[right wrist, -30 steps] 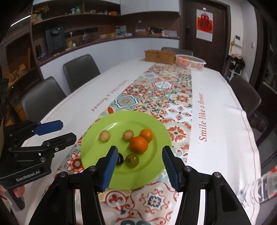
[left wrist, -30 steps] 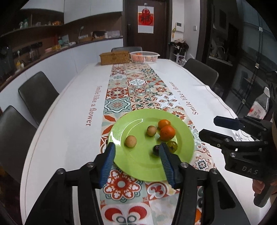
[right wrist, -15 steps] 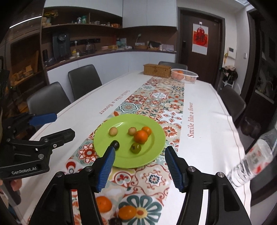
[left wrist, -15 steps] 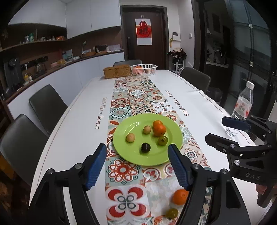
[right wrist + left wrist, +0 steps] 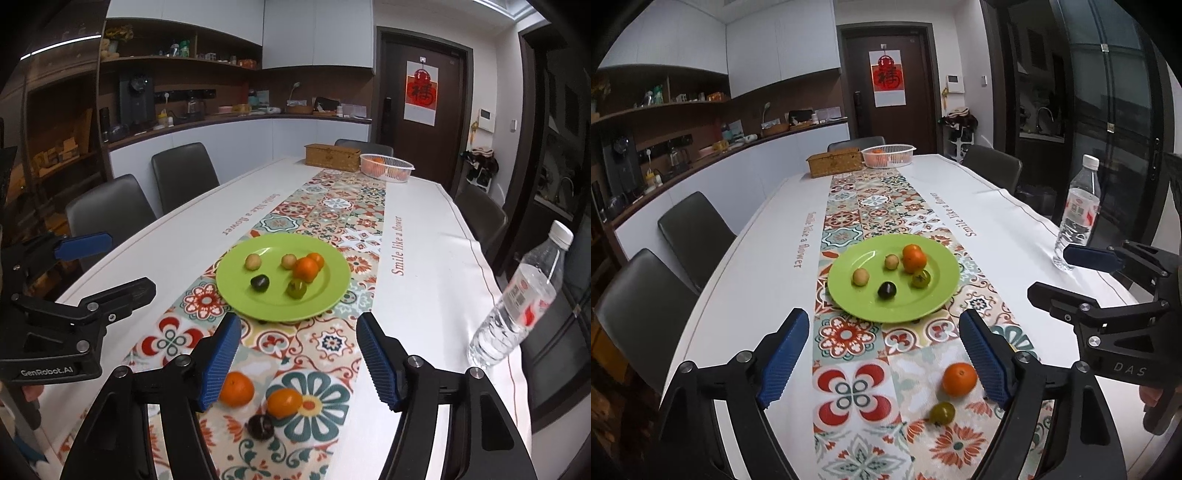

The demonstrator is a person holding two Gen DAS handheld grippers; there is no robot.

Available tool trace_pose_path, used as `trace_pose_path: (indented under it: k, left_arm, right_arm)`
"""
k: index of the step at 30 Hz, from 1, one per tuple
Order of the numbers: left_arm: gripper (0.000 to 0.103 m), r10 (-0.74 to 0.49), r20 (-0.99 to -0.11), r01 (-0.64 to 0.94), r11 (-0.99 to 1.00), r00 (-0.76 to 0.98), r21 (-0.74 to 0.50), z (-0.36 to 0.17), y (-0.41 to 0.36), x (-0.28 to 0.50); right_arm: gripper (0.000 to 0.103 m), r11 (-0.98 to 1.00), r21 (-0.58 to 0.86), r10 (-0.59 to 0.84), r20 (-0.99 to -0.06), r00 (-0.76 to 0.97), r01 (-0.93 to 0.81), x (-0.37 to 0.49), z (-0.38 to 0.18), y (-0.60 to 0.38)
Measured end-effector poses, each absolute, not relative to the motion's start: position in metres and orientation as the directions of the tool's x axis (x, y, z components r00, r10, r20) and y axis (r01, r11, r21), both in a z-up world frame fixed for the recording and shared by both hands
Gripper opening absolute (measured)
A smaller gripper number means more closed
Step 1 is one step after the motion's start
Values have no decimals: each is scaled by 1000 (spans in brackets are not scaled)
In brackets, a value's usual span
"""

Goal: Organize fruits
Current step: 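Withdraw both open tools from the plate back toward the remaining fruits, then move left tool to a green-yellow fruit while right tool approaches a dark plum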

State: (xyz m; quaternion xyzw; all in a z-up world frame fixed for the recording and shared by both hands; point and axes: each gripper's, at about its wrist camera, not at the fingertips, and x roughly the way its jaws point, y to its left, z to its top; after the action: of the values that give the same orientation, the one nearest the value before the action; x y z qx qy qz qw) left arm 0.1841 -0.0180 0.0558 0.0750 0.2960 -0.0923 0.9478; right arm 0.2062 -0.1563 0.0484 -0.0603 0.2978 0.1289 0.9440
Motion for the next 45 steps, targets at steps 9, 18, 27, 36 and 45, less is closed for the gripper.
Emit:
trace_pose_path:
  k: [9, 18, 27, 36, 45]
  left_arm:
    - [84, -148, -559, 234, 969, 816, 85, 40, -19, 155]
    - [84, -166, -567, 265, 959, 807, 96, 15, -23, 137]
    - [84, -187, -601, 323, 938, 777, 126, -13, -29, 135]
    - [83, -196, -647, 377, 914, 737, 152, -39, -33, 142]
    - [82, -219, -688, 403, 907, 692, 118, -57, -36, 157]
  right_arm:
    - [66, 960, -76, 184, -556, 811, -269, 174, 34, -154]
    - [66, 952, -103, 184, -563, 806, -288, 152, 15, -148]
    - [66, 933, -129, 190, -617, 764, -337, 148, -11, -143]
    - [65, 913, -138, 200, -668, 717, -384, 155, -36, -135]
    - [62, 912, -89, 220, -718, 661, -401, 171, -60, -137]
